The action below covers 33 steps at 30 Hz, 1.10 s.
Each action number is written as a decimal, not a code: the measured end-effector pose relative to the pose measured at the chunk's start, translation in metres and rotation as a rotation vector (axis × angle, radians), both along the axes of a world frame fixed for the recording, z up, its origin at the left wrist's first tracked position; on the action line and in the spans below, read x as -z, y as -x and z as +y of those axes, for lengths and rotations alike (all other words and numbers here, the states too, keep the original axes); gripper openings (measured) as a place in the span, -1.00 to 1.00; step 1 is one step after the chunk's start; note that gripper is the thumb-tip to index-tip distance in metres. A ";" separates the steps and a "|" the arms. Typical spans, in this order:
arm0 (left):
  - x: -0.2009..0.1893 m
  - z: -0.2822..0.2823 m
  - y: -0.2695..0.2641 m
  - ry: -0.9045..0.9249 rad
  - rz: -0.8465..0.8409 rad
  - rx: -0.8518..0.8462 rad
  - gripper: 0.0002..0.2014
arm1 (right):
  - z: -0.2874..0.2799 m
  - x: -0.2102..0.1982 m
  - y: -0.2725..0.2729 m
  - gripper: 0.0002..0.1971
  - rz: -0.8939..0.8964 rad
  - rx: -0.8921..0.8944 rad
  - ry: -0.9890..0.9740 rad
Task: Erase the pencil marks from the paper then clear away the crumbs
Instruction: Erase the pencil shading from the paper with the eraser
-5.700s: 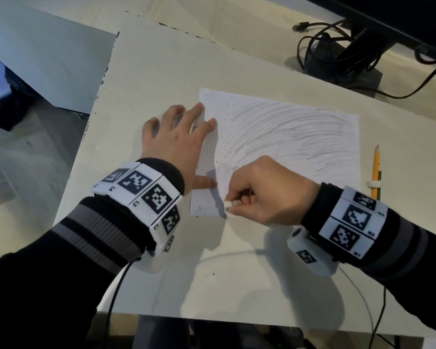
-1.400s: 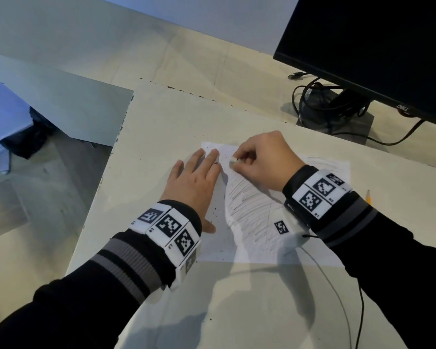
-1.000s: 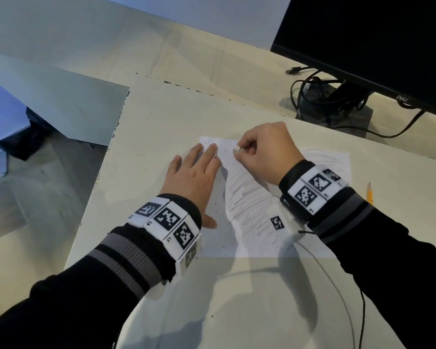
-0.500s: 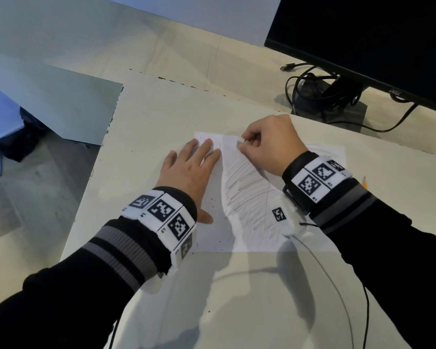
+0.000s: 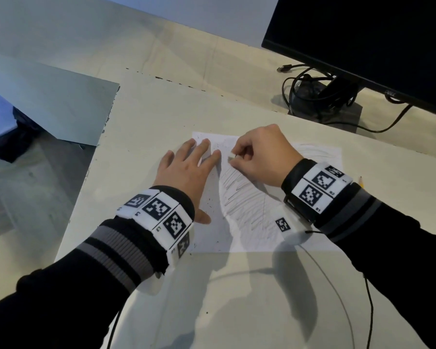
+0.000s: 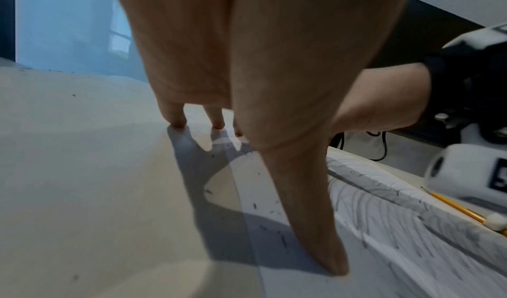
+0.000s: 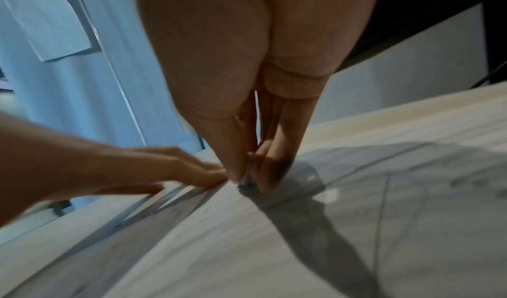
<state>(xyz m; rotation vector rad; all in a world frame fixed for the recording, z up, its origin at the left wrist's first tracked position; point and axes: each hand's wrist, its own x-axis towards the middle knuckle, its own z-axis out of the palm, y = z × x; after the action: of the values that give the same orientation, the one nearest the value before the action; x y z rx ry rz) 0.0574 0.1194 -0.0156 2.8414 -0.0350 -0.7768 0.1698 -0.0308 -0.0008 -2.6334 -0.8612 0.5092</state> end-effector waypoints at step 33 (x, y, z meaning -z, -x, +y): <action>0.003 0.003 0.001 0.005 -0.018 -0.004 0.31 | -0.002 -0.001 0.024 -0.95 0.060 -0.126 -0.017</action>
<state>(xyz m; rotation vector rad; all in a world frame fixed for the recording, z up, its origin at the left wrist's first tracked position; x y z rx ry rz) 0.0560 0.1224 -0.0183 2.8426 -0.0345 -0.7499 0.1457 -0.0326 -0.0003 -2.5464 -1.0125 0.6073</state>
